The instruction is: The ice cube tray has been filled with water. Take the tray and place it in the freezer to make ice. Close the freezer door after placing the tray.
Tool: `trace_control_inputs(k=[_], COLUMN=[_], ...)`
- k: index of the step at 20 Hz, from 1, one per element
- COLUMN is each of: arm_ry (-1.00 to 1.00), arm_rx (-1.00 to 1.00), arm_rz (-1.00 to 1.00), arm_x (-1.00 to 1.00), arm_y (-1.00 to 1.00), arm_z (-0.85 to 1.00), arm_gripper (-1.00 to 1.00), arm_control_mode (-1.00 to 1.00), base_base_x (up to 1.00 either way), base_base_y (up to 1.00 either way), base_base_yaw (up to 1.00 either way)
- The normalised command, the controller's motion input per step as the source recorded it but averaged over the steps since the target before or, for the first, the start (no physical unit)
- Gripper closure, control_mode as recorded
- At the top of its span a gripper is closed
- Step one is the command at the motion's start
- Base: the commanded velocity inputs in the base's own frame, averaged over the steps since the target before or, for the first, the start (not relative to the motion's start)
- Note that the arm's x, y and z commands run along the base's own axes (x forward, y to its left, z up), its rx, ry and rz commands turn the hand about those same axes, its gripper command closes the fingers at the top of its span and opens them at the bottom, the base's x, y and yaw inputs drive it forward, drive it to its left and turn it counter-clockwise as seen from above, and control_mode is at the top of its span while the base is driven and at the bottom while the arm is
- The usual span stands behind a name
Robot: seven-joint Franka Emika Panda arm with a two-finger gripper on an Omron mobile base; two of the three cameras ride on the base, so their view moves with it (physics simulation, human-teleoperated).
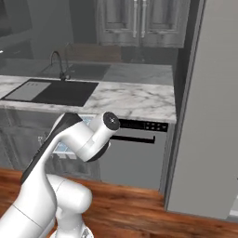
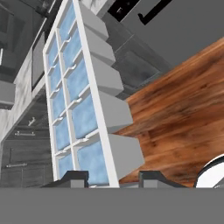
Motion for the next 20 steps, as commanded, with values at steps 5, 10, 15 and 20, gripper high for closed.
trace_control_inputs(k=[5,10,15,20], arm_ry=[0.00,0.00,0.00,0.00], arm_rx=[0.00,0.00,0.00,0.00], arm_rz=[0.00,0.00,0.00,0.00], arm_x=[0.00,0.00,0.00,0.00], arm_y=[0.00,0.00,0.00,0.00], arm_z=[0.00,0.00,0.00,0.00], arm_gripper=[1.00,1.00,1.00,1.00], arm_control_mode=[1.00,1.00,1.00,1.00], base_base_x=[-0.18,-0.19,-0.22,-0.19], base_base_y=[-0.75,-0.78,-0.78,-0.80], base_base_yaw=[-0.03,-0.03,-0.05,-0.08])
